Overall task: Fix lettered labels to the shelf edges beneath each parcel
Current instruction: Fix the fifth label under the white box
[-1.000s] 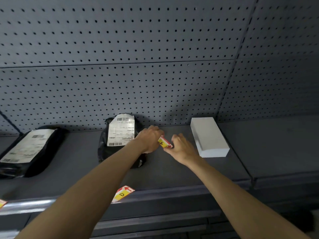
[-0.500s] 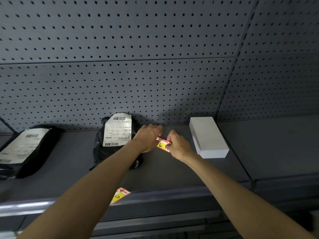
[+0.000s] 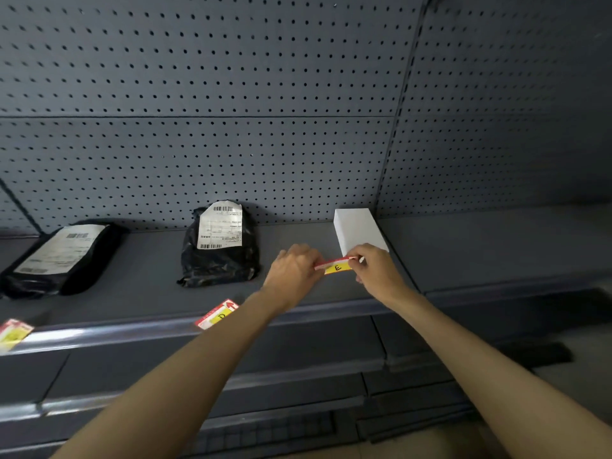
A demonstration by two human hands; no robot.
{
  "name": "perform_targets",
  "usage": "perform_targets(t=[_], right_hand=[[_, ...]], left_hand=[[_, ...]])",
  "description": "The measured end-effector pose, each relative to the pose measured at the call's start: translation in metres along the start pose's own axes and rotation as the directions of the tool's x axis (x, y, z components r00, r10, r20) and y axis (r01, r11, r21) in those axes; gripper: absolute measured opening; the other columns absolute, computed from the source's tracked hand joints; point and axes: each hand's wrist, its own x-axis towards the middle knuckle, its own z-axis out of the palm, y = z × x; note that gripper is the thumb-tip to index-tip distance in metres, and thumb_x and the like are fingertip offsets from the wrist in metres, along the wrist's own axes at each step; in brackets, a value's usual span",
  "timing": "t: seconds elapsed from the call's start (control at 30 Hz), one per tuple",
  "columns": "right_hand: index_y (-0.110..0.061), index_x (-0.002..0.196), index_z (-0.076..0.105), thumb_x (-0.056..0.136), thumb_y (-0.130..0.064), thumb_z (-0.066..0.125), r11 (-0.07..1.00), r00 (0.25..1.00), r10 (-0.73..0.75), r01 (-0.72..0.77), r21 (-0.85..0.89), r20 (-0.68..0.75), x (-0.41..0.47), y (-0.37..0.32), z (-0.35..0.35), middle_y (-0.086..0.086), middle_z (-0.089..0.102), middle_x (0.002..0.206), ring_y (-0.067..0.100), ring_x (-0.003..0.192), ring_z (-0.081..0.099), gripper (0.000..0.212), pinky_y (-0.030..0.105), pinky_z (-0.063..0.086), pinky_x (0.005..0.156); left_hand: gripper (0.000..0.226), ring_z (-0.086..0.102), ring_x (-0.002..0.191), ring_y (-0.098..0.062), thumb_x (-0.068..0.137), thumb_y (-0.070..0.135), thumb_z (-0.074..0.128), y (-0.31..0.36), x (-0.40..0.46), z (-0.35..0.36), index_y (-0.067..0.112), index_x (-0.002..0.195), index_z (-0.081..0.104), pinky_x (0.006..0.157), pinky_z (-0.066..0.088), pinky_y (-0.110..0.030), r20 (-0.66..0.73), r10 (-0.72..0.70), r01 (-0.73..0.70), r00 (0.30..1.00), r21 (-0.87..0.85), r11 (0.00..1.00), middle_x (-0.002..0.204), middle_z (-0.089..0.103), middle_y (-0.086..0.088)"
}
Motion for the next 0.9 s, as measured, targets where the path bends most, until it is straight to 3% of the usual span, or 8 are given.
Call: perform_targets(t=[0.1, 0.23, 0.37, 0.47, 0.6, 0.73, 0.9], right_hand=[[-0.002, 0.093, 0.068, 0.09, 0.001, 0.057, 1.0, 1.0, -0.01, 0.009, -0.026, -0.022, -0.023, 0.017, -0.018, 0.009, 0.061, 0.09, 0.024, 0.077, 0.061, 0.012, 0.046, 0.057, 0.072], [-0.003, 0.094, 0.067, 0.09, 0.001, 0.058, 0.998, 0.999, -0.011, 0.008, -0.06, -0.043, -0.041, 0.043, -0.038, 0.006, 0.057, 0.088, 0.022, 0.076, 0.06, 0.011, 0.044, 0.056, 0.073], [-0.005, 0.096, 0.066, 0.091, -0.003, 0.057, 0.996, 0.999, -0.002, -0.003, -0.092, -0.052, -0.047, 0.067, -0.053, 0.009, 0.06, 0.093, 0.015, 0.076, 0.056, 0.011, 0.017, 0.043, 0.066], [-0.007, 0.096, 0.065, 0.092, -0.004, 0.056, 0.995, 0.999, -0.023, 0.019, -0.093, -0.045, -0.052, 0.082, -0.061, 0.004, 0.057, 0.092, 0.005, 0.073, 0.051, 0.01, 0.011, 0.038, 0.061], [-0.006, 0.095, 0.066, 0.092, -0.005, 0.057, 0.995, 0.999, -0.048, 0.047, -0.084, -0.003, -0.055, 0.098, -0.065, 0.002, 0.056, 0.091, 0.002, 0.071, 0.051, 0.01, 0.011, 0.04, 0.061], [-0.009, 0.094, 0.065, 0.093, -0.007, 0.055, 0.998, 0.999, -0.043, 0.044, -0.053, 0.012, -0.057, 0.102, -0.063, 0.003, 0.056, 0.091, 0.004, 0.071, 0.051, 0.01, 0.013, 0.04, 0.061], [-0.009, 0.093, 0.065, 0.093, -0.008, 0.056, 0.997, 0.997, -0.063, 0.065, -0.049, 0.036, -0.065, 0.105, -0.064, 0.002, 0.056, 0.091, 0.003, 0.069, 0.051, 0.009, 0.013, 0.039, 0.058]], left_hand=[[0.016, 0.052, 0.096, -0.029, 0.088, 0.023, 0.058, 0.024, -0.015, 0.014, 0.011, 0.099, 0.059, 0.081, 0.047, -0.044, 0.004, 0.002, -0.002, 1.0, -0.024, 1.0, 0.099, 0.059, -0.009], [0.019, 0.052, 0.099, -0.029, 0.087, 0.017, 0.058, 0.053, -0.024, 0.037, 0.008, 0.104, 0.055, 0.082, 0.044, -0.039, 0.031, -0.009, 0.009, 0.999, -0.003, 1.0, 0.106, 0.059, -0.012], [0.016, 0.052, 0.095, -0.027, 0.088, 0.017, 0.055, 0.074, -0.03, 0.064, 0.009, 0.101, 0.057, 0.082, 0.044, -0.037, 0.023, -0.004, 0.002, 1.0, 0.07, 0.998, 0.104, 0.062, -0.01], [0.012, 0.052, 0.089, -0.026, 0.087, 0.02, 0.054, 0.081, -0.034, 0.08, 0.011, 0.092, 0.061, 0.076, 0.044, -0.037, 0.028, 0.038, -0.043, 0.999, 0.237, 0.971, 0.094, 0.064, -0.008], [0.019, 0.052, 0.09, -0.023, 0.086, 0.024, 0.054, 0.095, -0.044, 0.093, 0.012, 0.098, 0.063, 0.079, 0.044, -0.036, 0.022, 0.012, -0.018, 1.0, 0.342, 0.939, 0.097, 0.064, -0.005], [0.021, 0.052, 0.092, -0.024, 0.085, 0.023, 0.055, 0.105, -0.044, 0.096, 0.013, 0.102, 0.062, 0.079, 0.046, -0.037, -0.033, -0.078, 0.085, 0.996, 0.303, 0.949, 0.1, 0.065, -0.006], [0.032, 0.054, 0.101, -0.026, 0.082, 0.022, 0.058, 0.112, -0.046, 0.1, 0.015, 0.113, 0.06, 0.086, 0.047, -0.039, -0.007, -0.189, 0.185, 0.982, 0.244, 0.952, 0.107, 0.066, -0.006]])
